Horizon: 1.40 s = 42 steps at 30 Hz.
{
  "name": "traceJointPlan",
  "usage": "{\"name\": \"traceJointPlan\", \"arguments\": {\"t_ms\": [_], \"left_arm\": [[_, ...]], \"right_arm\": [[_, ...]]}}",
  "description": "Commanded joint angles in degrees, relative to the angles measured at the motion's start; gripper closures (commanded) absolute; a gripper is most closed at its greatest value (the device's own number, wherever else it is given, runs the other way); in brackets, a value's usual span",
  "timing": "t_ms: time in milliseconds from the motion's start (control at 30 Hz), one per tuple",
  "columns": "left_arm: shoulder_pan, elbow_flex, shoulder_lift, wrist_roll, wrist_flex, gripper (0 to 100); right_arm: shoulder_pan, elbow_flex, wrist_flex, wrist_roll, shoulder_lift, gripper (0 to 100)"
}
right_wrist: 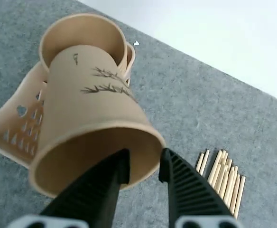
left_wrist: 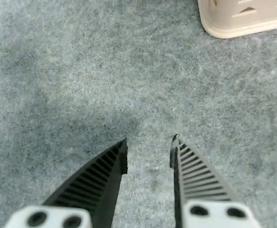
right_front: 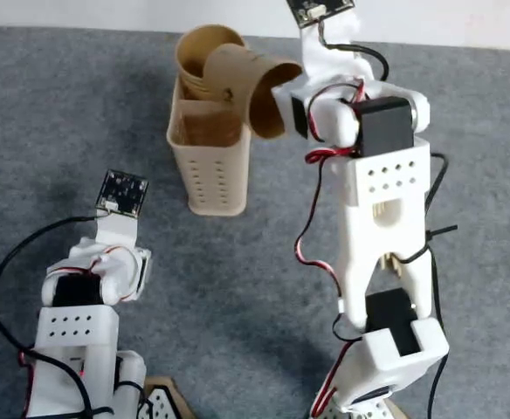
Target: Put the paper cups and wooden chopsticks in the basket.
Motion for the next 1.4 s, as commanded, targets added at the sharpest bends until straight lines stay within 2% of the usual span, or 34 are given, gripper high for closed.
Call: {"name": "traceJointPlan", "arguments": {"t_ms": [0, 200, 367, 733, 867, 1000, 1100, 1367], "left_arm": [[0.57, -0.31, -0.75, -0.18, -0.79, 82], [0.57, -0.31, -0.75, -0.18, -0.70, 82], [0.57, -0.31, -0.75, -0.18, -0.70, 82], [0.66, -0.31, -0.75, -0.18, -0.79, 82], [0.66, -0.31, -0.75, -0.18, -0.79, 82], [2.07, -0.31, -0.75, -0.18, -0.53, 82], [3.56, 0.66, -0.84, -0.18, -0.79, 82], [3.65, 0.75, -0.84, -0.18, -0.79, 82]], "right_arm": [[-0.66, -1.27, -4.44, -0.09, -1.27, 87.8], [-0.57, -1.80, -12.44, -0.18, 1.19, 87.8], [-0.31, -1.36, -12.44, -0.18, 1.54, 87.8], [5.76, -1.89, -12.53, -0.18, 1.19, 87.3], [6.20, -1.89, -12.26, -0.44, 1.19, 81.0], [6.02, -1.45, -12.79, -0.18, 1.45, 80.3], [4.35, -1.36, -12.97, 0.44, 1.63, 80.3], [-6.46, -1.27, -12.88, 10.29, 1.89, 80.3]]}}
